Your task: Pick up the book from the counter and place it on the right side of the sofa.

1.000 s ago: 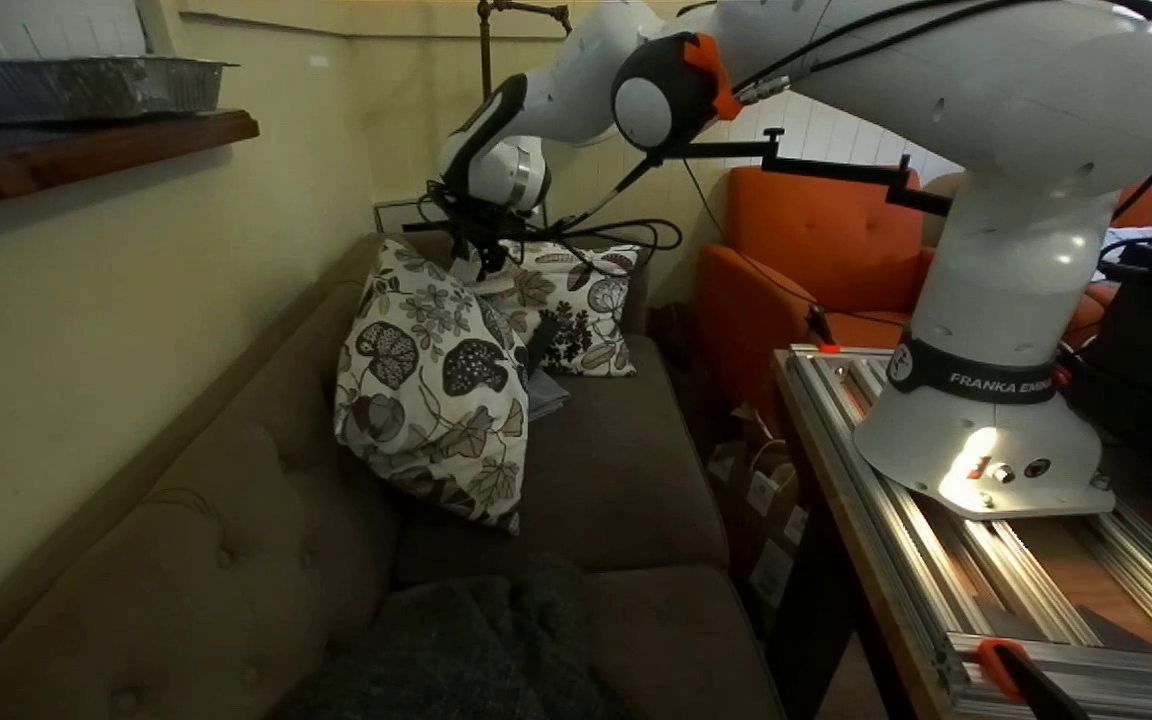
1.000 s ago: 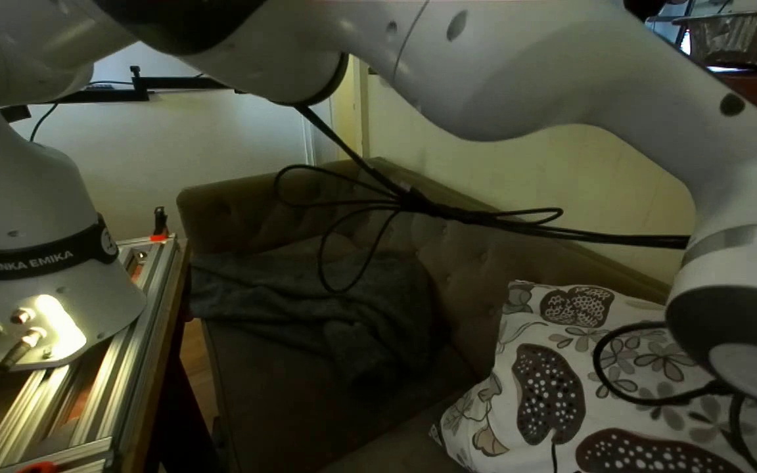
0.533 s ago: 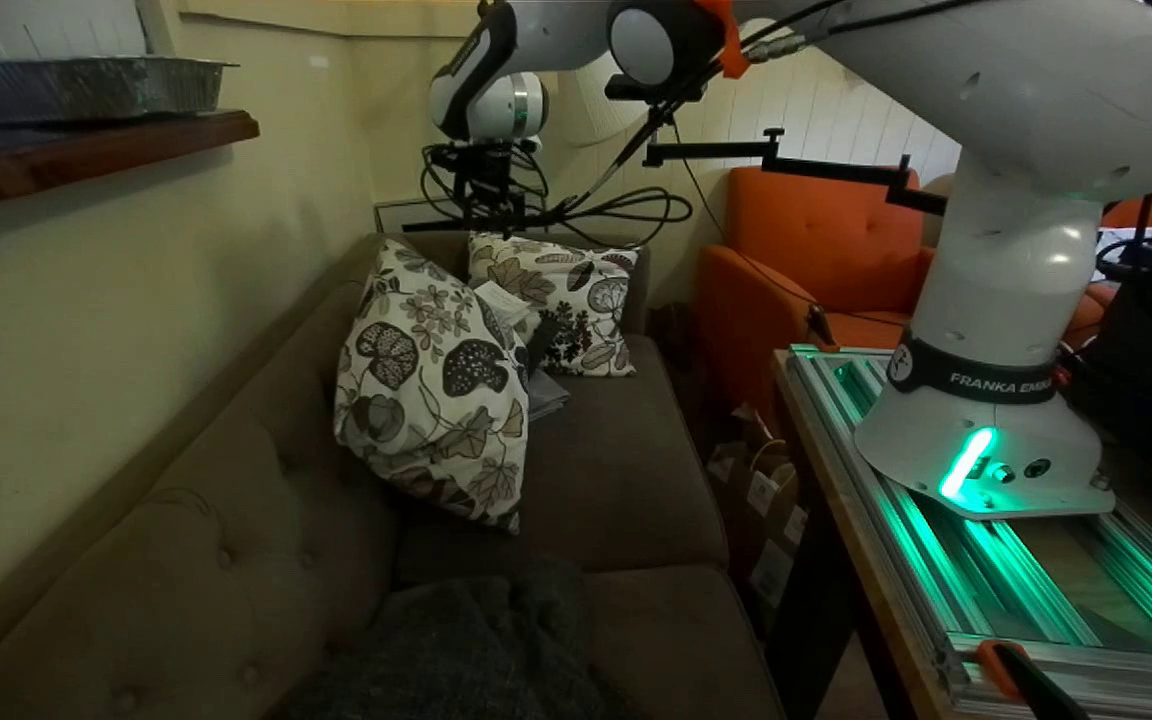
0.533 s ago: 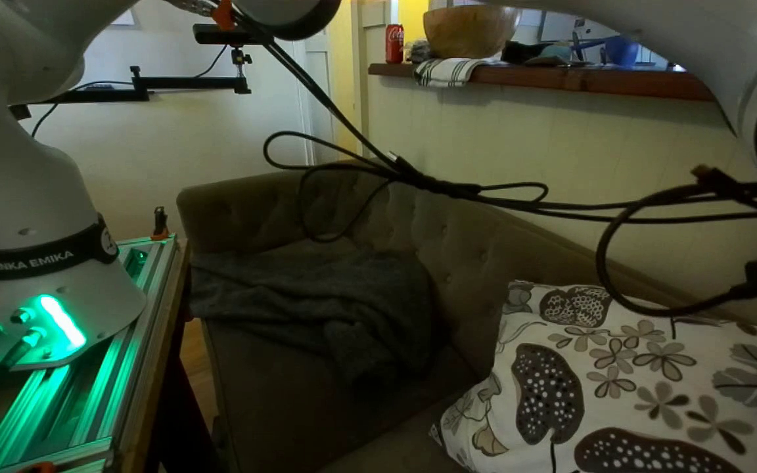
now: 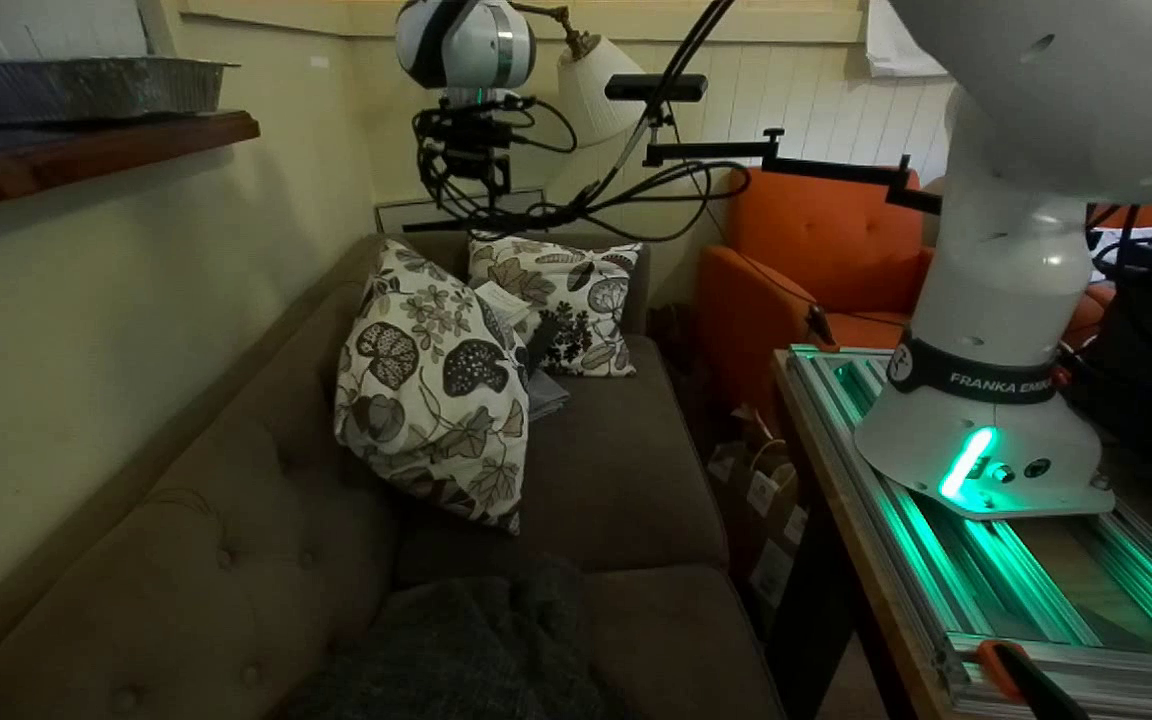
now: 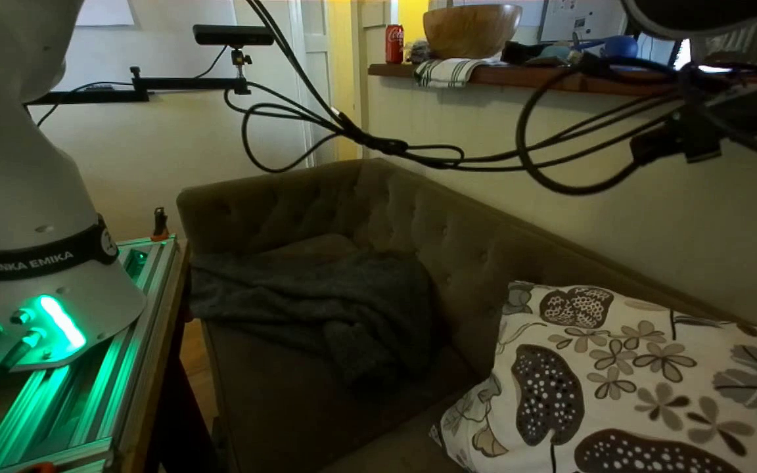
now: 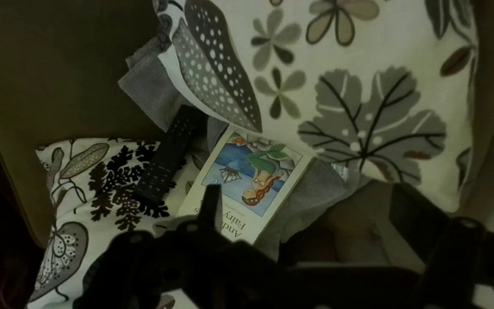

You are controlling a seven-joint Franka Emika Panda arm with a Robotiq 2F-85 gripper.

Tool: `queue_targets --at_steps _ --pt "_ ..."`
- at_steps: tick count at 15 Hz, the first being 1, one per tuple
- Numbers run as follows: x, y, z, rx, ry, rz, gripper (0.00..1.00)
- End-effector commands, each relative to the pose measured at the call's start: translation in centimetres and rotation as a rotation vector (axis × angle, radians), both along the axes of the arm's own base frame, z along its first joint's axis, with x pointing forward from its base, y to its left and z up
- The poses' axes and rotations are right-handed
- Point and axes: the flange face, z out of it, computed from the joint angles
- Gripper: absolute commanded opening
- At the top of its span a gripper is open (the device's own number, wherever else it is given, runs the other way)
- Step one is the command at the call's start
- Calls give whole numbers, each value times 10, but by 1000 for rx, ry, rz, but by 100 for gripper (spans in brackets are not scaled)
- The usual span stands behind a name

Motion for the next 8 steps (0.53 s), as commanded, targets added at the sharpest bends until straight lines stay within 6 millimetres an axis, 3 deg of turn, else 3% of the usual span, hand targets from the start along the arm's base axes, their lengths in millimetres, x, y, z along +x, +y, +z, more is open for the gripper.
queue_targets --at_steps 1,8 --pt "-48 34 41 63 60 195 100" --pt "-128 75 117 209 154 542 100"
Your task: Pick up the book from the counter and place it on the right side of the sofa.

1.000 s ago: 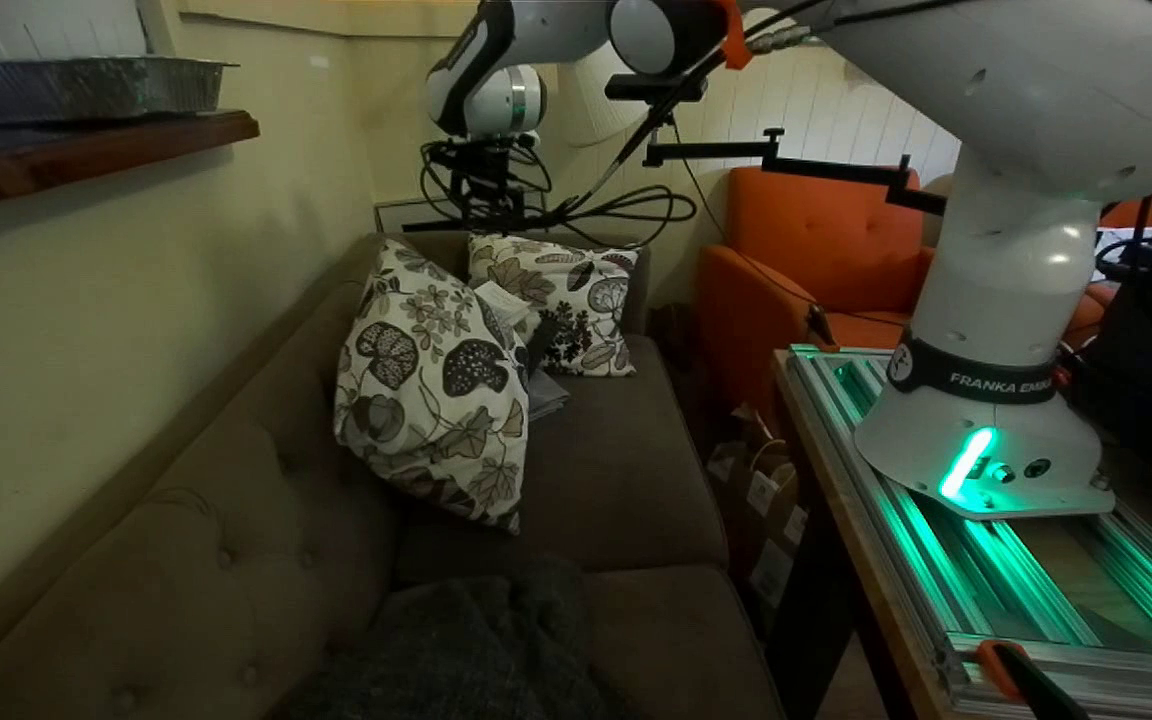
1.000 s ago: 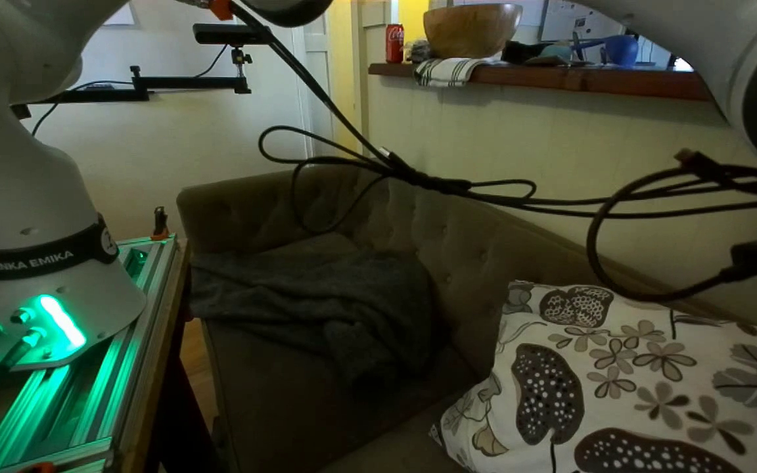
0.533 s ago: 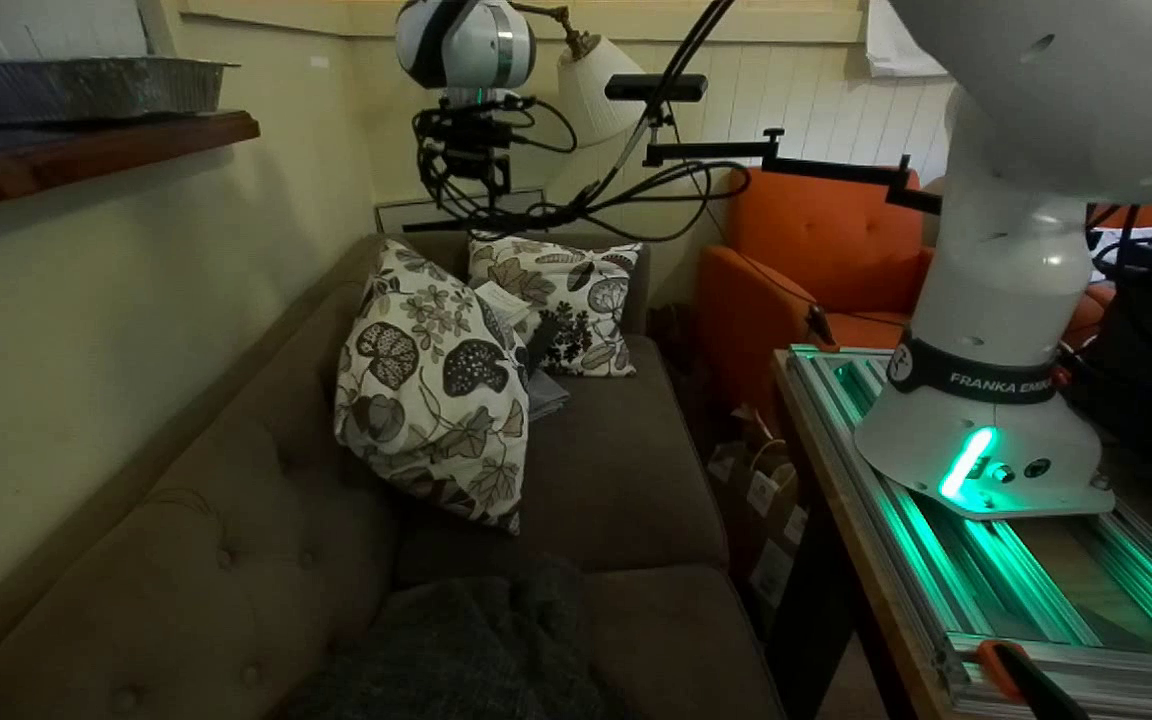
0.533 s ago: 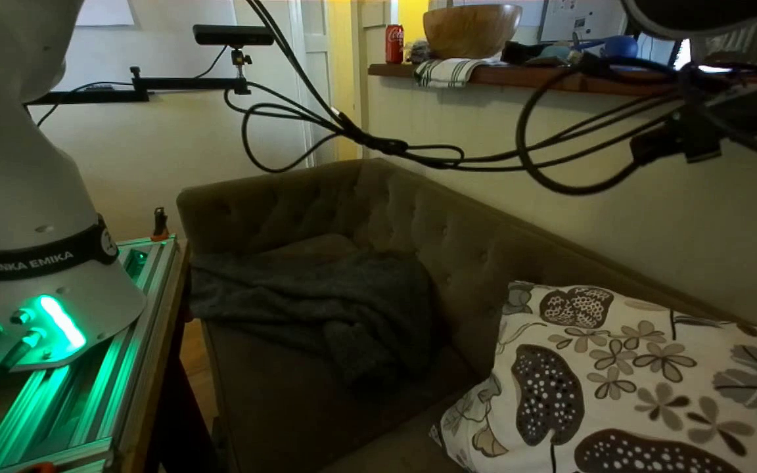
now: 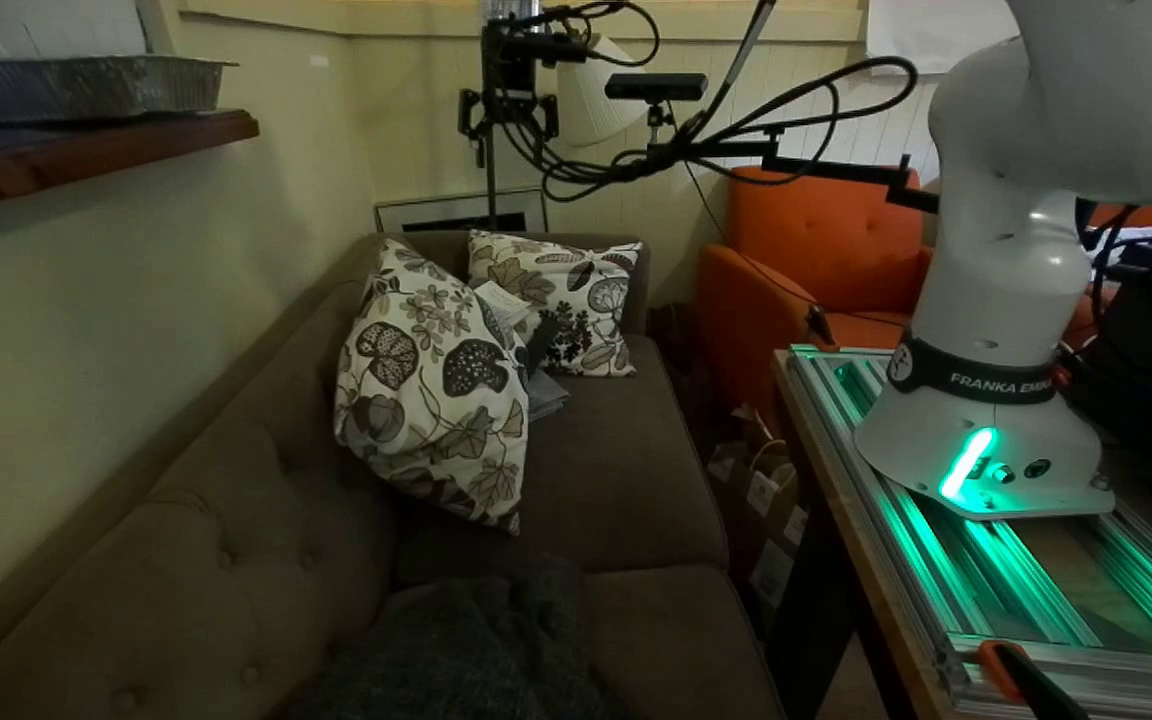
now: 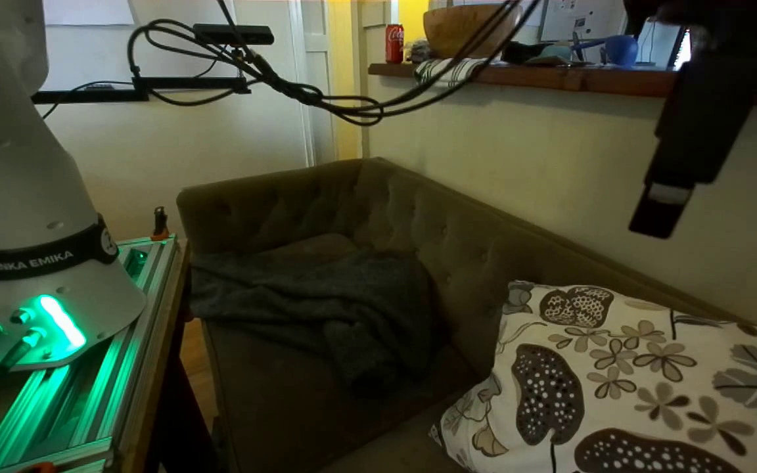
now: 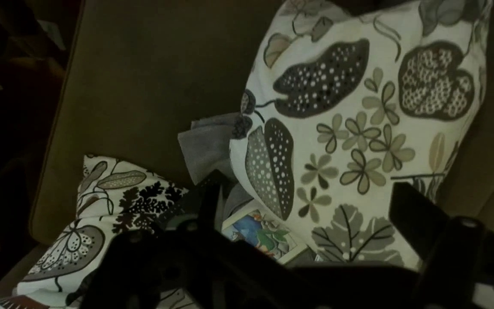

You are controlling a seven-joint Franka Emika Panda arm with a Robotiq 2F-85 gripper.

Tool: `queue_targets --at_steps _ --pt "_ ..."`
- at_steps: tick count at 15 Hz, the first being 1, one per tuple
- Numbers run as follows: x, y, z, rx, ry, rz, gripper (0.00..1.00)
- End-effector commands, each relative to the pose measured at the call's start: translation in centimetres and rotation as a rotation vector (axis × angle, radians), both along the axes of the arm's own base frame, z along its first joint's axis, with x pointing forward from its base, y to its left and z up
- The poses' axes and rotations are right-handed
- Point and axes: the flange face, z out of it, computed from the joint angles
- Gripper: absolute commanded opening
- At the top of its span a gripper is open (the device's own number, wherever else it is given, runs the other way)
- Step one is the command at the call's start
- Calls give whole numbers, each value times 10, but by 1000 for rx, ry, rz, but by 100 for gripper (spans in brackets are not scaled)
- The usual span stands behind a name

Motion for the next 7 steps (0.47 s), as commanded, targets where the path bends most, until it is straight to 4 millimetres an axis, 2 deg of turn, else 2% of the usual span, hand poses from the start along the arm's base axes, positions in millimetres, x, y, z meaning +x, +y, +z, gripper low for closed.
queue_targets --at_steps 1,3,4,5,7 --pt "-51 32 36 89 40 187 100" --pt "-74 42 56 113 84 285 100" --pt "-45 25 43 68 81 191 100" --pt "-50 28 51 79 71 201 100" --pt "-50 26 51 85 60 198 100"
